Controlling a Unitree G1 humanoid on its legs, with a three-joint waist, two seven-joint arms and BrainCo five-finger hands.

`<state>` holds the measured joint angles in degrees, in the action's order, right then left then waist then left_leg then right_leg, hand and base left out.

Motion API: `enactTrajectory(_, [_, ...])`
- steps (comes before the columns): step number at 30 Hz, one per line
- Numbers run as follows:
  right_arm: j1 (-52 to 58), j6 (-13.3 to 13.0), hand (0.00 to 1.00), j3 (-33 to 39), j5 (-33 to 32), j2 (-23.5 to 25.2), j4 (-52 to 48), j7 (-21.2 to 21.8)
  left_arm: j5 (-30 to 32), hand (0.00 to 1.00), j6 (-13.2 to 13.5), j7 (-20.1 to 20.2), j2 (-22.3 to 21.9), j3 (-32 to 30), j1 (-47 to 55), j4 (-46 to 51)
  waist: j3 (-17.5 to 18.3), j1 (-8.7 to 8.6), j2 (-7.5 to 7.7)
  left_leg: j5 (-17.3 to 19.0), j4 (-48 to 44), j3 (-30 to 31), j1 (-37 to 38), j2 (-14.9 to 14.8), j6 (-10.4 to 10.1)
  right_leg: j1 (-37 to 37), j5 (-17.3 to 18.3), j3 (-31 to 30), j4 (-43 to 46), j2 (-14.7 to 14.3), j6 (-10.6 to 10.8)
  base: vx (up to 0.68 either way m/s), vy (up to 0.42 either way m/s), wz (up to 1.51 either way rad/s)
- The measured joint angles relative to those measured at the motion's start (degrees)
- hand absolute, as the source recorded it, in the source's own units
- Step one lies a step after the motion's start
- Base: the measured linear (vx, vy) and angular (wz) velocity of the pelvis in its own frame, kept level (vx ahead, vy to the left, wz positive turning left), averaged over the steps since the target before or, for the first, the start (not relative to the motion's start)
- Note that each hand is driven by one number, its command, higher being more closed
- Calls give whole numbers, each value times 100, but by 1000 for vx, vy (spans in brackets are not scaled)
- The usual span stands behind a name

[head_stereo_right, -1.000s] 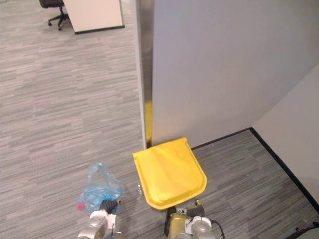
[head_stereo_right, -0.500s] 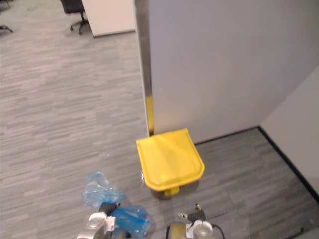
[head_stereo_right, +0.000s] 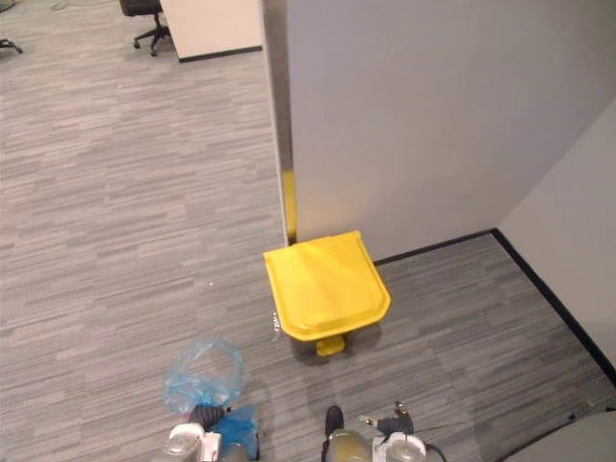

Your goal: Gather rubbish on tea table into small bin, then transfer packed bag to large trash can.

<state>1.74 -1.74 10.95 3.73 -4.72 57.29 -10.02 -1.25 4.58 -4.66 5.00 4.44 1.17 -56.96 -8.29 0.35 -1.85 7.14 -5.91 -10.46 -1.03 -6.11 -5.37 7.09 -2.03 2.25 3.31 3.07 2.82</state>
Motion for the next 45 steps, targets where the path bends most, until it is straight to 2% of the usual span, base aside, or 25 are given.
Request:
enactTrajectory(3, [-5, 0, 0, 8, 0, 12, 46, 0, 2, 100, 1, -1, 47, -2, -13, 0, 16, 0, 25, 62, -95, -1, 18, 35, -7, -44, 8, -41, 18, 21, 53, 89, 69, 1])
enactTrajectory(6, [-21, -1, 0, 19, -10, 21, 49, 4, 4, 100, 0, 1, 57, -1, 10, 0, -13, 4, 75, 340, -501, -44, 73, 54, 66, 108, 449, -133, 803, 58, 70, 103, 63, -9])
enactTrajectory(7, [-22, -2, 0, 18, -27, 37, 49, 6, 4, 100, -1, 3, 66, -1, 16, 0, -26, 4, 131, 524, -759, -104, 148, 69, 84, 183, 739, -182, 1311, 108, 109, 86, 47, -13])
enactTrajectory(8, [-21, -1, 0, 19, -31, 40, 50, 8, 4, 100, -1, 3, 68, -1, 13, 0, -20, 2, 146, 589, -856, -124, 152, 70, 97, 219, 812, -189, 1470, 133, 145, 100, 58, -21])
enactTrajectory(9, [-38, -1, 0, 20, -36, 44, 53, 10, 4, 100, 1, 2, 68, -4, -12, 3, -28, 3, 165, 694, -933, -153, 213, 55, 137, 296, 893, -163, 1746, 200, 248, 85, 60, -23])
enactTrajectory(10, [-112, -9, 0, 99, -57, 94, 32, 27, 5, 100, 1, 2, 85, -30, -84, 8, -133, -28, 171, 806, -925, -187, 361, 42, 264, 495, 880, -41, 2360, 275, 522, 64, 48, -22])
enactTrajectory(11, [-162, -17, 0, 166, -86, 118, -9, 27, 2, 100, 1, -1, 92, -28, -112, 10, -207, -27, 157, 824, -941, -186, 421, 30, 280, 690, 994, 41, 2623, 304, 610, 32, 41, -25])
enactTrajectory(12, [-224, -40, 0, 209, -125, 163, -34, 22, 1, 100, -2, -19, 124, -30, -168, 11, -316, -63, 174, 1047, -1132, -299, 572, -116, 318, 970, 1102, 325, 2597, 309, 520, 25, 9, -24])
enactTrajectory(14, [-252, -44, 0, 203, -136, 202, -54, 21, 1, 100, 0, -19, 163, -28, -199, 12, -353, -15, 210, 1235, -1367, -354, 621, -236, 273, 1134, 910, 513, 2185, 289, 452, 101, -45, -20])
enactTrajectory(15, [-296, -39, 0, 194, -135, 250, -142, 14, 1, 100, 7, -17, 185, -28, -245, 13, -427, -16, 303, 1394, -1600, -393, 635, -286, 209, 1204, 607, 658, 1535, 302, 434, 160, -115, -10])
enactTrajectory(16, [-284, -39, 0, 168, -133, 282, -180, 10, 1, 100, 9, -17, 196, -30, -271, 16, -474, -14, 393, 1527, -1865, -439, 635, -284, 68, 1162, 497, 749, 1070, 320, 488, 267, -193, -5])
enactTrajectory(17, [-234, -37, 0, 203, -145, 311, -217, 1, 2, 100, 8, -15, 196, -82, -328, 12, -584, -18, 479, 1849, -2323, -418, 646, -276, -72, 1116, 207, 804, 884, 386, 490, 204, -140, -5])
enactTrajectory(18, [-315, -36, 0, 212, -127, 236, -247, -16, 3, 100, 9, -18, 77, -82, -390, 8, -671, -10, 367, 1953, -2514, -363, 649, -398, -135, 1114, 169, 863, 1043, 329, 514, 239, -164, 4])
enactTrajectory(19, [-360, -20, 0, 222, -118, 207, -264, -12, 5, 100, 14, -7, -55, -75, -497, 11, -746, -16, 240, 1992, -2455, -317, 650, -447, -69, 1139, 171, 899, 1143, 293, 515, 136, -103, 7])
enactTrajectory(22, [-335, 6, 0, 252, -107, 182, -413, -12, 14, 100, 22, 12, -167, -84, -645, 107, -818, -20, 190, 2071, -2206, -180, 752, -451, 6, 1169, 147, 995, 1340, 285, 437, 106, -134, 22])
enactTrajectory(23, [-302, 6, 0, 252, -95, 199, -449, -6, 61, 100, 24, 26, -159, -127, -645, 184, -814, 1, 208, 2104, -2170, -129, 816, -500, -54, 1172, 101, 1000, 1470, 252, 305, 54, -114, 21])
enactTrajectory(27, [-279, 5, 0, 236, -83, 237, -478, 25, 123, 100, 22, 33, -147, -125, -630, 195, -784, 40, 213, 2125, -2005, -16, 923, -650, -121, 1198, 182, 1094, 1656, 172, 89, 60, -77, 15])
enactTrajectory(30, [-293, 7, 0, 205, 26, 235, -488, 48, 123, 100, 21, 52, -184, -124, -644, 204, -756, 52, 224, 1959, -1736, 68, 903, -631, -224, 1269, 266, 1169, 1695, 194, 81, 57, 2, 15])
enactTrajectory(35, [-365, 13, 0, -140, 108, 191, -523, 70, 190, 100, 26, 116, -182, -114, -687, 227, -598, 64, 227, 1845, -1648, 328, 711, -507, -312, 1516, 535, 1308, 2127, 468, 79, 18, 35, 31])
enactTrajectory(36, [-440, 15, 0, -393, 149, 220, -524, 84, 224, 100, 27, 116, -182, -108, -717, 234, -557, 129, 229, 1750, -1671, 400, 562, -465, -297, 1585, 574, 1376, 2159, 567, 82, 22, 34, 34])
enactTrajectory(39, [-763, 34, 0, -843, 209, 218, -625, 119, 222, 100, 32, 112, -117, -105, -784, 390, -561, 174, 223, 1566, -1720, 636, 271, -413, -346, 1621, 574, 1601, 2135, 742, 86, 21, 7, 49])
enactTrajectory(40, [-822, 33, 0, -912, 208, 209, -683, 113, 222, 100, 39, 108, -104, -105, -798, 429, -557, 190, 228, 1545, -1729, 639, 217, -410, -335, 1652, 574, 1619, 2140, 759, 86, -1, -25, 41])
enactTrajectory(42, [-1387, 13, 0, -1208, 183, 79, -1070, 104, 206, 100, 132, 95, 2, -60, -978, 631, -575, 335, 221, 1511, -2089, 654, -278, -434, -315, 1901, 526, 1665, 2143, 792, 24, -29, -46, 22])
enactTrajectory(45, [-1917, -2, 0, -1326, 76, -96, -1275, 51, 83, 100, 151, 79, 114, 1, -1007, 920, -654, 353, 181, 1490, -2276, 665, -501, -485, -276, 1965, 497, 1726, 2137, 790, 30, -45, -70, 15])
